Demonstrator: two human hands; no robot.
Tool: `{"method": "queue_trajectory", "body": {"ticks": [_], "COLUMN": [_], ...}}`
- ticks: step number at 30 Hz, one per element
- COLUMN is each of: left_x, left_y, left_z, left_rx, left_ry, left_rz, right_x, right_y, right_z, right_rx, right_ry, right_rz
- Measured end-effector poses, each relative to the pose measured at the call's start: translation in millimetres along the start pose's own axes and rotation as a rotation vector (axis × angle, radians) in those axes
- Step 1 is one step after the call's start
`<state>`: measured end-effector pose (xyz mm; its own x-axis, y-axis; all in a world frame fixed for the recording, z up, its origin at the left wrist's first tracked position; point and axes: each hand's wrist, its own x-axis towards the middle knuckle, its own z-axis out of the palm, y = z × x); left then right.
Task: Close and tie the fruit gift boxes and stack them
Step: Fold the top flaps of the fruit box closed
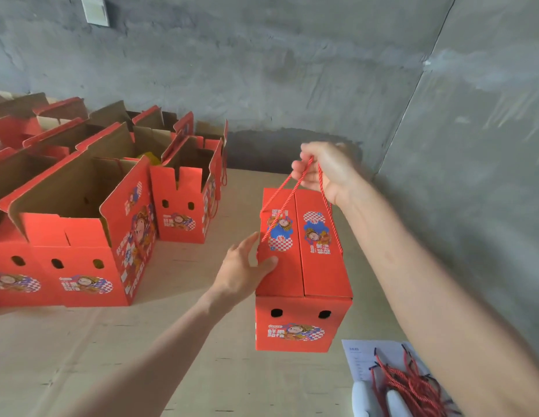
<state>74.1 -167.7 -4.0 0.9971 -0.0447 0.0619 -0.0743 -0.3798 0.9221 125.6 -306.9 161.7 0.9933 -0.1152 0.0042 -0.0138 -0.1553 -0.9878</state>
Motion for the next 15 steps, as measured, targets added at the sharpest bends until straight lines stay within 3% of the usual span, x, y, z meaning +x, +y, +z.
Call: {"method": "queue_trajectory", "body": {"ticks": [3, 7, 12, 14, 15], "left_x": [0.6, 4.5, 8.4, 8.3, 7.5], "left_y": [-14.9, -35.9, -51.0, -51.6, -52.0], "left_z": [15.4, 35.6, 44.8, 47.9, 49.5], "left_rx": [0.261, 0.288, 0.236, 0.240, 0.253], "left_ry": [-0.029, -0.258, -0.304, -0.307, -0.297], "left_rz": [0.132, 0.044, -0.030, -0.038, -0.031], "right_x": [4.5, 10.9, 12.9, 5.0, -3.5], "right_y": [23.8, 56.8, 86.3, 97.7, 106.6], "right_z": [-4.4, -10.7, -20.2, -24.1, -24.7], "right_rx": [-0.070, -0.123, -0.256, -0.493, -0.751], "right_ry": [0.010, 0.013, 0.020, 0.026, 0.031], "right_rz": [0.054, 0.095, 0.009, -0.065, -0.120]}}
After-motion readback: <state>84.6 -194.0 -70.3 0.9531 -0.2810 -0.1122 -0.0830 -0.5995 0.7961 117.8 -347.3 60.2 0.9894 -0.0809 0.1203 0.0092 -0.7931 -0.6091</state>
